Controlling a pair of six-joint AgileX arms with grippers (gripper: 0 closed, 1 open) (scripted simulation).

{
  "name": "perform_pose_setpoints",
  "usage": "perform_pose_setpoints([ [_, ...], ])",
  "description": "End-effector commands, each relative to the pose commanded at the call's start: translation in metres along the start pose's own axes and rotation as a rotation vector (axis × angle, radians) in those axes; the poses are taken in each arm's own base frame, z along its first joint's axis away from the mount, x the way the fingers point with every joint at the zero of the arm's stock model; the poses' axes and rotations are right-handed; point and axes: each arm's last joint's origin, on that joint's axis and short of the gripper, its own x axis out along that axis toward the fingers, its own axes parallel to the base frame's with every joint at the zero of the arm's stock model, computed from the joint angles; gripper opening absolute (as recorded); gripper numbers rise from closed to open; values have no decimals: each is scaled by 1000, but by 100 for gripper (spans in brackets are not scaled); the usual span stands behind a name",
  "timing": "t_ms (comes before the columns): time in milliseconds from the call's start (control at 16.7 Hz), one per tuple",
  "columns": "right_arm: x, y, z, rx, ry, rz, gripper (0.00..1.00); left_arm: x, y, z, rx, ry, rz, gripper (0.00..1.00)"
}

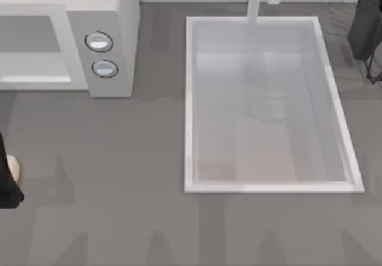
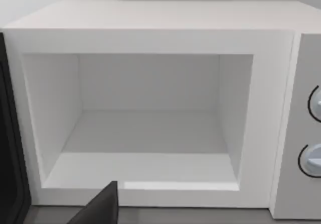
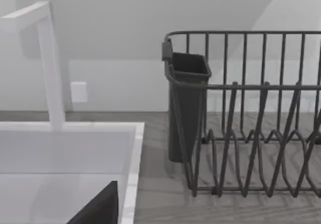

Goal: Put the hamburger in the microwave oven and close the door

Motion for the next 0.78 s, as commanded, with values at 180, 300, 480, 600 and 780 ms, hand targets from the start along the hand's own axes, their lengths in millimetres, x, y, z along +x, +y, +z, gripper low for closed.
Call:
perform_pose_setpoints([
  [180, 0, 0, 0, 0, 0, 0, 100, 0, 0, 2, 0, 8, 2, 100],
  [300, 0, 0, 0, 0, 0, 0, 100, 1, 1, 10, 2, 49, 7, 100],
  [480, 0, 0, 0, 0, 0, 0, 100, 7, 2, 31, 6, 179, 17, 100],
  [600, 0, 0, 0, 0, 0, 0, 100, 18, 3, 46, 8, 315, 23, 100],
  [780, 0, 0, 0, 0, 0, 0, 100, 49, 7, 60, 6, 587, 31, 100],
])
